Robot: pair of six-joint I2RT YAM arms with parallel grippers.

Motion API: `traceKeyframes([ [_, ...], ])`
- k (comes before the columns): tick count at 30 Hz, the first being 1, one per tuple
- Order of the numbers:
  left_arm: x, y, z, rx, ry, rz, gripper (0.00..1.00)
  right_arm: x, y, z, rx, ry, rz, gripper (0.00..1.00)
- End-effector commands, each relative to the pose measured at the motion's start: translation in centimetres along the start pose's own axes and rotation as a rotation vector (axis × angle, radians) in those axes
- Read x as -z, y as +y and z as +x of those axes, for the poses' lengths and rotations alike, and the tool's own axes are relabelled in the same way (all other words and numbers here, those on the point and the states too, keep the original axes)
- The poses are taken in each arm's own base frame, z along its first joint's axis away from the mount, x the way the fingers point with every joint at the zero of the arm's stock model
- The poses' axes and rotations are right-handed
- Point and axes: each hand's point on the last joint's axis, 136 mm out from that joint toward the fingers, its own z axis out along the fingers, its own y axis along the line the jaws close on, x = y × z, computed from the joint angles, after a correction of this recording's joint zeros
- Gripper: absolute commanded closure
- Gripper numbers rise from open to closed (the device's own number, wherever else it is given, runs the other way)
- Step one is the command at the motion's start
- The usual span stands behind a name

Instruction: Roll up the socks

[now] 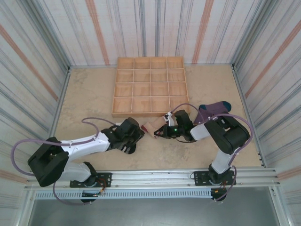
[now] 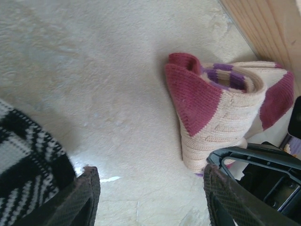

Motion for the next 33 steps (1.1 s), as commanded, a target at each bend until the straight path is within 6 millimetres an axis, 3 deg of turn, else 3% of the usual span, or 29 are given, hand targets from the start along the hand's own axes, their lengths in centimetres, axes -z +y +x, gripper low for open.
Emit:
traceKeyframes([
  [1, -0.4, -2.2, -0.8, -0.094, -0.007, 0.039, 0.39, 0.7, -6.6, 4.0, -0.324, 0.087, 0.251, 1.00],
  [9, -3.2, -4.2, -1.0, -0.170, 0.037, 0.079, 0.46, 1.9, -7.4, 4.0, -0.466, 0.069, 0.310, 1.00],
  [17, -5.1, -5.7, -1.1, -0.182, 0.028, 0.135, 0.48, 1.9, -7.5, 3.8, -0.483, 0.063, 0.299, 1.00],
  [24, -6.9, -5.1, -1.2, -0.167, 0.028, 0.114, 0.53, 1.9, -7.2, 3.4, -0.485, 0.053, 0.269, 1.00],
  [29, -8.0, -4.3, -1.2, -0.150, 0.028, 0.085, 0.67, 2.0, -6.7, 3.1, -0.458, 0.048, 0.238, 1.00],
  [33, -8.3, -3.6, -1.4, -0.134, 0.030, 0.050, 0.89, 2.6, -5.6, 2.5, -0.353, 0.040, 0.231, 0.88],
])
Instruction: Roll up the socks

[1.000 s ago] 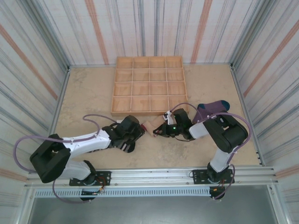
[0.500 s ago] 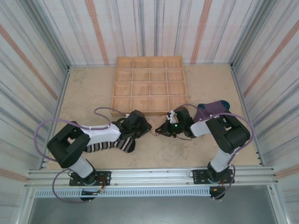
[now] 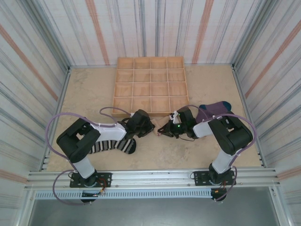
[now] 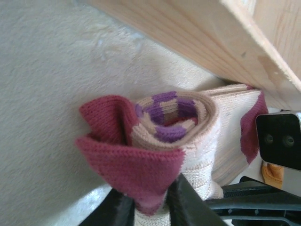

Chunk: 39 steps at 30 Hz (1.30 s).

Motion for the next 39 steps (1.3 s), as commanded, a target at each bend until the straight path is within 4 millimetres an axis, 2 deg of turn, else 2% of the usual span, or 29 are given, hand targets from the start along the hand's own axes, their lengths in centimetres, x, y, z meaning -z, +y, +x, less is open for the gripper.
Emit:
traceKeyframes([
  [1, -0.6, 2.5, 0.0, 0.017, 0.007, -0.091, 0.93, 1.1, -4.9, 2.3, -0.039, 0.025, 0.209, 0.85],
  [4, 0.1, 2.8, -0.1, 0.018, 0.019, -0.117, 1.00, 2.2, -3.9, 1.9, 0.092, -0.021, 0.249, 0.69],
  [6, 0.7, 2.9, -0.1, 0.010, 0.032, -0.138, 1.00, 3.1, -2.7, 1.7, 0.191, -0.059, 0.274, 0.62],
  [13, 3.2, 2.7, 0.3, 0.015, 0.070, -0.171, 1.00, 5.4, 2.8, 2.0, 0.608, -0.201, 0.382, 0.43],
  [17, 4.0, 2.7, 1.0, 0.040, 0.084, -0.151, 1.00, 5.1, 4.9, 2.7, 0.809, -0.248, 0.436, 0.36],
  [22, 4.4, 3.1, 1.9, 0.074, 0.095, -0.134, 1.00, 3.3, 6.6, 3.9, 1.016, -0.298, 0.473, 0.34],
  [30, 4.6, 3.7, 2.9, 0.095, 0.114, -0.133, 1.00, -0.6, 6.6, 5.2, 1.187, -0.327, 0.539, 0.35],
  [35, 4.8, 3.7, 3.0, 0.099, 0.119, -0.128, 1.00, -2.0, 4.9, 4.7, 1.195, -0.345, 0.605, 0.36],
  [39, 4.8, 3.6, 3.1, 0.101, 0.124, -0.124, 1.00, -2.1, 2.7, 4.1, 1.162, -0.368, 0.673, 0.40],
])
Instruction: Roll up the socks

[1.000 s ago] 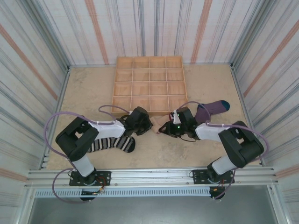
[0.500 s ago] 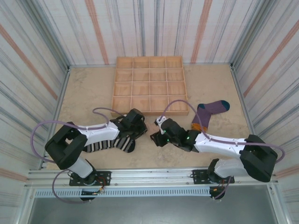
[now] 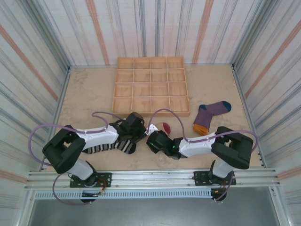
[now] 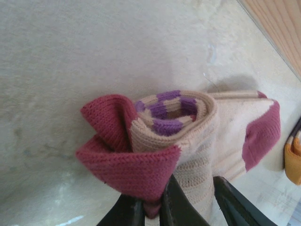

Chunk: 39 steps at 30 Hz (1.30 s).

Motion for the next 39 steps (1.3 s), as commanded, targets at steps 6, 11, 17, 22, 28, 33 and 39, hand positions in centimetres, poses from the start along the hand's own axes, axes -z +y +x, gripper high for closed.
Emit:
traceKeyframes([
  [6, 0.2, -0.1, 0.8, 0.011, 0.032, 0.016, 1.00, -1.1, -1.5, 2.4, 0.001, 0.029, 0.090, 0.62],
  [11, 0.5, -0.5, 0.4, 0.017, 0.028, 0.034, 0.74, -1.3, -1.8, 3.9, -0.050, 0.074, 0.039, 0.93],
  [17, 1.3, -1.7, -0.1, 0.014, 0.004, 0.079, 0.32, -0.8, -1.3, 4.1, -0.183, 0.098, -0.129, 1.00],
  [22, 2.1, -2.5, -0.6, -0.002, -0.030, 0.109, 0.27, 0.2, -2.2, 3.5, -0.414, 0.120, -0.324, 1.00],
  [28, 2.1, -3.2, -0.5, -0.030, -0.044, 0.113, 0.28, 0.9, -4.1, 3.4, -0.729, 0.155, -0.484, 1.00],
  [33, 1.4, -4.1, -0.1, -0.056, -0.036, 0.108, 0.29, 0.8, -5.5, 4.3, -0.959, 0.179, -0.544, 1.00],
  [39, 0.3, -4.9, 0.3, -0.075, -0.023, 0.106, 0.36, 1.2, -7.0, 5.6, -1.149, 0.211, -0.508, 1.00],
])
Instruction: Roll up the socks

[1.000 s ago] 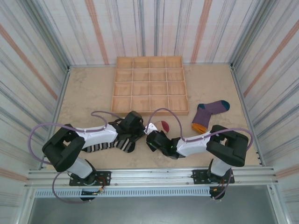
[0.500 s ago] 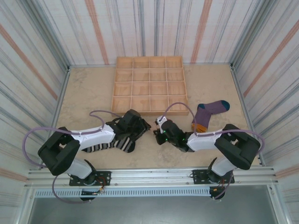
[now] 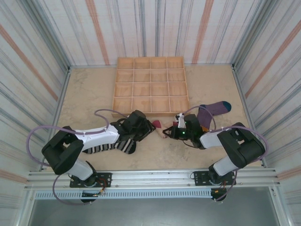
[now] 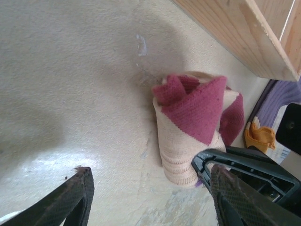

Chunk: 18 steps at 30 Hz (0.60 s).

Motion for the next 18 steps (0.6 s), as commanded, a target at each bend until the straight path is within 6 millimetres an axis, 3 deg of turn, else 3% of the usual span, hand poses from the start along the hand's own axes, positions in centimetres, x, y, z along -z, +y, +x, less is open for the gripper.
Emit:
traceKeyframes([
  [1, -0.6, -1.0, -0.3, -0.037, -0.013, 0.004, 0.37, 1.1, -2.7, 2.6, -0.249, 0.069, 0.071, 1.00],
  [11, -1.9, -2.2, 0.1, -0.054, 0.003, 0.014, 0.41, 4.3, -7.0, 4.5, -0.495, 0.063, 0.258, 1.00],
  [18, -3.5, -3.6, 1.1, -0.088, 0.041, 0.036, 0.41, 4.9, -9.1, 6.2, -0.575, 0.101, 0.326, 1.00],
])
